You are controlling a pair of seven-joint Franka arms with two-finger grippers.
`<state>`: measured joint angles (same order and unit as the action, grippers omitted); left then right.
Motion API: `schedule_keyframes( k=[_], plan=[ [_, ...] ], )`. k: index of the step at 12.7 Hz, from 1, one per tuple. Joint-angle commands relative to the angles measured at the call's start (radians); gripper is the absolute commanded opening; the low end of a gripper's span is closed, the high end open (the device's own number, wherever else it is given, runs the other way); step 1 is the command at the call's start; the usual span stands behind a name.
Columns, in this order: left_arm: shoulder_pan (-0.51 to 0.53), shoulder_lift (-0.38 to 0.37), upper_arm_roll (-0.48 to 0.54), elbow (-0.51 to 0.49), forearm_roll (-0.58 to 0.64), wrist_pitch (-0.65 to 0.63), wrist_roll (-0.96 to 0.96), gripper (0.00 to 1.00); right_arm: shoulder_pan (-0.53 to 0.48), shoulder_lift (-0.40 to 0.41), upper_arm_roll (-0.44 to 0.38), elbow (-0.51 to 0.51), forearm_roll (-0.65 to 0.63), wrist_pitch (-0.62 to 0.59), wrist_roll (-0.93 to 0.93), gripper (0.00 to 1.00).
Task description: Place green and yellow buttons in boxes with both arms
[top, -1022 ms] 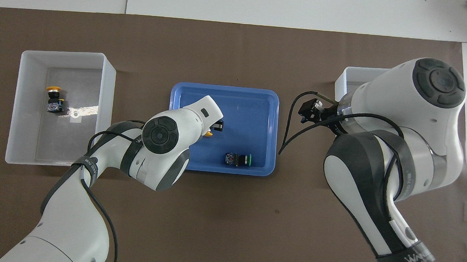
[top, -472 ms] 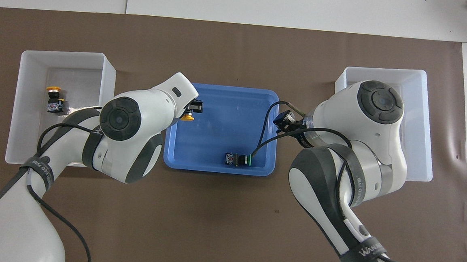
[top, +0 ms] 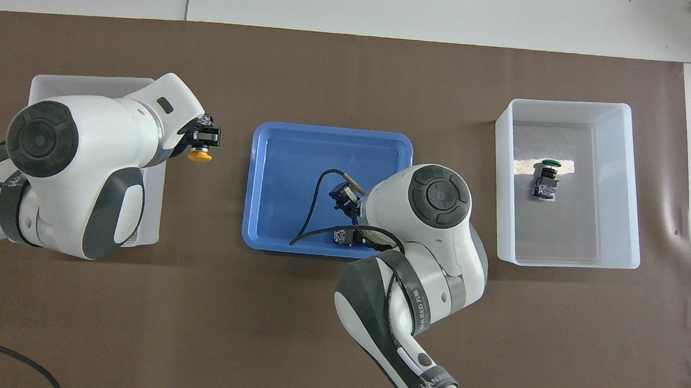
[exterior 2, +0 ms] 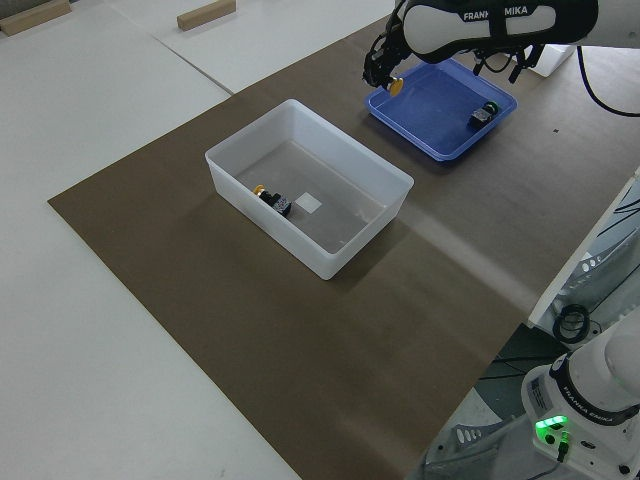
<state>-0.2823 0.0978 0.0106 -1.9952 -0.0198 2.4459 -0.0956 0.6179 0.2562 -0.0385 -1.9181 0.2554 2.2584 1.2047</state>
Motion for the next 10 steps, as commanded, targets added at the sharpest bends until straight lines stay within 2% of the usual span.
schedule_keyframes(
  k=[1,2,4,6,10],
  plan=[
    [0.121,-0.033,-0.012,-0.023,0.009,-0.03,0.185,0.0,0.016,0.037,-0.004,0.001,0.01,0.015,-0.095,1.0],
    [0.155,-0.032,-0.012,-0.025,0.009,-0.025,0.253,0.0,0.037,0.054,-0.006,0.002,-0.001,0.018,-0.124,0.97],
    [0.196,-0.03,-0.012,-0.034,0.008,-0.005,0.321,0.0,0.06,0.074,-0.004,0.002,-0.095,0.007,-0.134,0.84],
    [0.235,-0.026,-0.012,-0.075,0.008,0.068,0.352,0.0,0.06,0.081,-0.004,0.005,-0.107,0.006,-0.137,0.73],
    [0.305,0.054,-0.014,-0.082,0.004,0.172,0.363,0.0,0.052,0.104,-0.006,0.028,-0.107,0.021,-0.131,0.72]
  ],
)
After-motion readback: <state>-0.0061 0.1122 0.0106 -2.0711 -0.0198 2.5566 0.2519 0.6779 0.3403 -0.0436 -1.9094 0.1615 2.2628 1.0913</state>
